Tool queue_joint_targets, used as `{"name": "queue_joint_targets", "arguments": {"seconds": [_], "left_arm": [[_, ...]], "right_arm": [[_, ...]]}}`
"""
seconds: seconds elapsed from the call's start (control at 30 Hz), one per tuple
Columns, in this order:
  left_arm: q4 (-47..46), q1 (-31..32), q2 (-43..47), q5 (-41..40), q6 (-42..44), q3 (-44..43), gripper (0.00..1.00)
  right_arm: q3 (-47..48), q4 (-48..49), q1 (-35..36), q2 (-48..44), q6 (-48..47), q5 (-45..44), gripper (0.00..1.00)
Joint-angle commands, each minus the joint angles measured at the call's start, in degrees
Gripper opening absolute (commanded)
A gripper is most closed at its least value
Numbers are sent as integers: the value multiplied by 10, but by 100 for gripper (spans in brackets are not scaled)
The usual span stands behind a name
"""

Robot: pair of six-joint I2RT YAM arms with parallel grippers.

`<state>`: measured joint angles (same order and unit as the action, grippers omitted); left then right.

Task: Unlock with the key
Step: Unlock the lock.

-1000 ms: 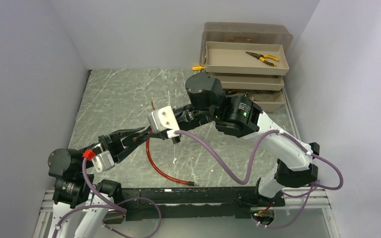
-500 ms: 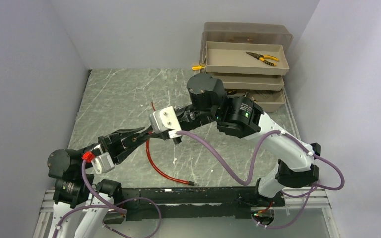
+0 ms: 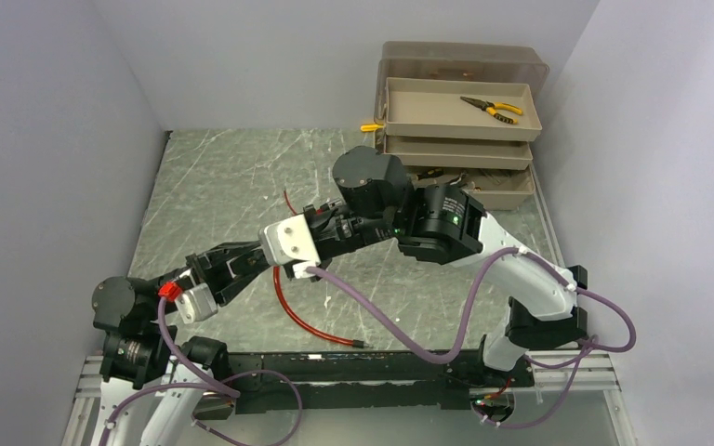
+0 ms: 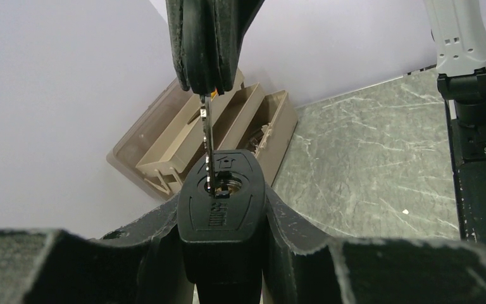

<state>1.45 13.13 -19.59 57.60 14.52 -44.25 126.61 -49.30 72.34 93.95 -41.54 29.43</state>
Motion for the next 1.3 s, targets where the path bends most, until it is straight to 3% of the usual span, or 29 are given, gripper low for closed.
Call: {"name": "queue_joint_targets", "arguments": {"seconds": [0.0, 0.83, 1.27], "left_arm": [[-58, 1, 6, 15, 20, -20, 0], [-65, 1, 8, 9, 30, -20, 0], [-79, 1, -6, 19, 9, -30, 0]], "right_arm": [[15, -52, 13, 33, -32, -88, 0], [-40, -61, 15, -17, -7, -75, 0], [-36, -67, 14, 4, -15, -82, 0]]}}
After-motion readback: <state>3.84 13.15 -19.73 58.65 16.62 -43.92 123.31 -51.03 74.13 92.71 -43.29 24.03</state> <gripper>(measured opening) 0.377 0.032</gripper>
